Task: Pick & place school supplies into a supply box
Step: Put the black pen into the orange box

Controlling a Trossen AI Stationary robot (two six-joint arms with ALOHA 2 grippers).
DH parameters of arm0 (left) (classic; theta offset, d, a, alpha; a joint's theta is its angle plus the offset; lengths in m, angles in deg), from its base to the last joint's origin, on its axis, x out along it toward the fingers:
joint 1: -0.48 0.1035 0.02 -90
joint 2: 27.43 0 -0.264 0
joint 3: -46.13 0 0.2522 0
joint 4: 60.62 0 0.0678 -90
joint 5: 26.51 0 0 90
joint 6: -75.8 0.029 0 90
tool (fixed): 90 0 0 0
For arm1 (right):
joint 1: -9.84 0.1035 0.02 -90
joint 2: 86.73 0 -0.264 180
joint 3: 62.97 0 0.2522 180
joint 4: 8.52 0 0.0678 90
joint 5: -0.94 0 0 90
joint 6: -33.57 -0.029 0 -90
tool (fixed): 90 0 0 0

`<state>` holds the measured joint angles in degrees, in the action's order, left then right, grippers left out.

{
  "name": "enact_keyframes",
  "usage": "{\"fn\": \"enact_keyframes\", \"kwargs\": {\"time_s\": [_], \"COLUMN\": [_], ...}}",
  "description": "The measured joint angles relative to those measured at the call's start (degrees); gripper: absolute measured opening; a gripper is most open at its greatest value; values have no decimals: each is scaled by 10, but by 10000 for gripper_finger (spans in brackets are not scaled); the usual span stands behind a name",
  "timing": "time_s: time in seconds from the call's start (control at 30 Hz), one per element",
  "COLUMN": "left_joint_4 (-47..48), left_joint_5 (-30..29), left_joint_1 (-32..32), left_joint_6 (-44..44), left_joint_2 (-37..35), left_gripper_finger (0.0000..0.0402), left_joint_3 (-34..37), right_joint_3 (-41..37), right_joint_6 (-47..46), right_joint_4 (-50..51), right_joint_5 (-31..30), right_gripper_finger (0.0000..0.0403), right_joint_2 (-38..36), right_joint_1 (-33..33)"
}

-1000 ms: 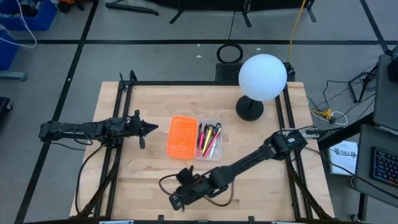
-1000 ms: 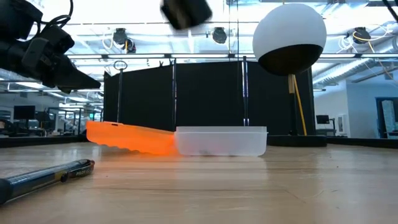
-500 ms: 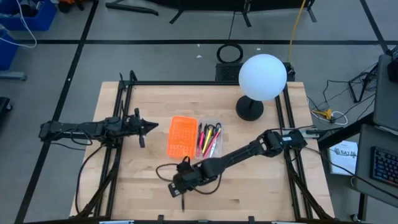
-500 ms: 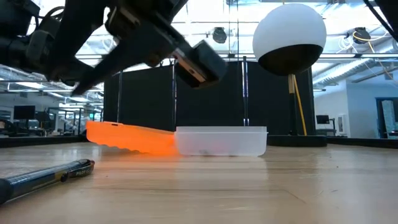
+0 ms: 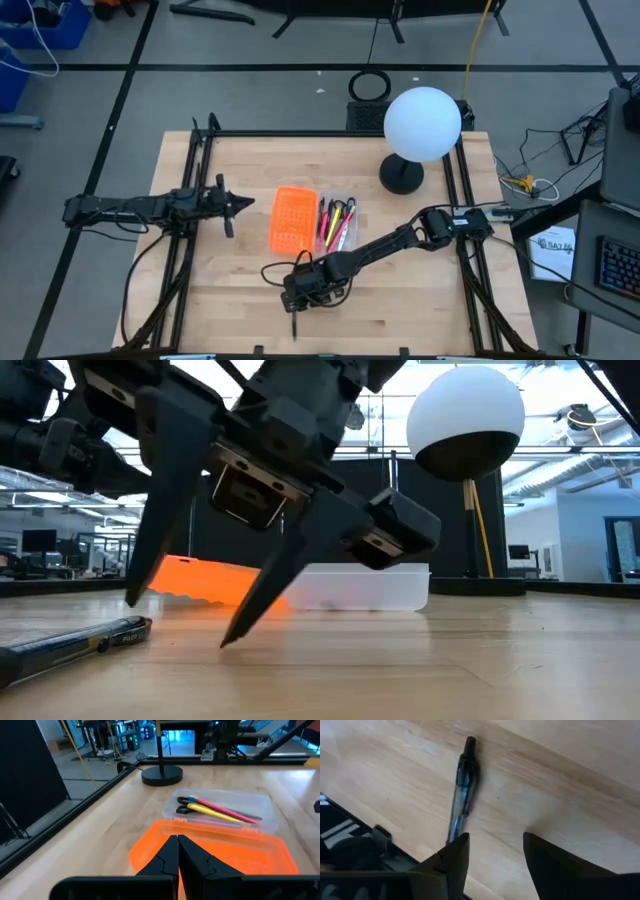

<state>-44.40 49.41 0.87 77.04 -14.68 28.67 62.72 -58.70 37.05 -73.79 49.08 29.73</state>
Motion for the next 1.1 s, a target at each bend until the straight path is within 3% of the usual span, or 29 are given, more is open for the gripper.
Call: {"fn": "enact_keyframes", "kwargs": {"time_s": [0.3, 0.4, 0.5, 0.67, 0.87, 1.0, 1.1], "left_joint_4": [22, 27, 34, 40, -9, -50, -67], "left_joint_5": [6, 33, 76, 143, 184, 240, 247], "left_joint_1": [0, 0, 0, 0, 0, -1, -1], "left_joint_6": [-29, -47, -48, -58, -128, -150, -195], "left_joint_2": [0, 0, 0, 0, 0, 0, 0], "left_gripper_finger": [10, 10, 10, 10, 10, 10, 10], "left_joint_3": [0, 0, 0, 0, 0, 0, 0], "right_joint_3": [-4, -5, -5, -17, -117, -244, -346], "right_joint_6": [128, 217, 335, 497, 586, 704, 744], "right_joint_4": [6, 5, 16, 33, 8, -163, -253], "right_joint_5": [-75, -112, -189, -284, -390, -411, -406], "right_gripper_finger": [179, 180, 174, 138, 78, 35, 7], "right_joint_2": [-18, -39, -79, -160, -264, -355, -434], "right_joint_1": [8, 11, 21, 27, 35, 46, 51]}}
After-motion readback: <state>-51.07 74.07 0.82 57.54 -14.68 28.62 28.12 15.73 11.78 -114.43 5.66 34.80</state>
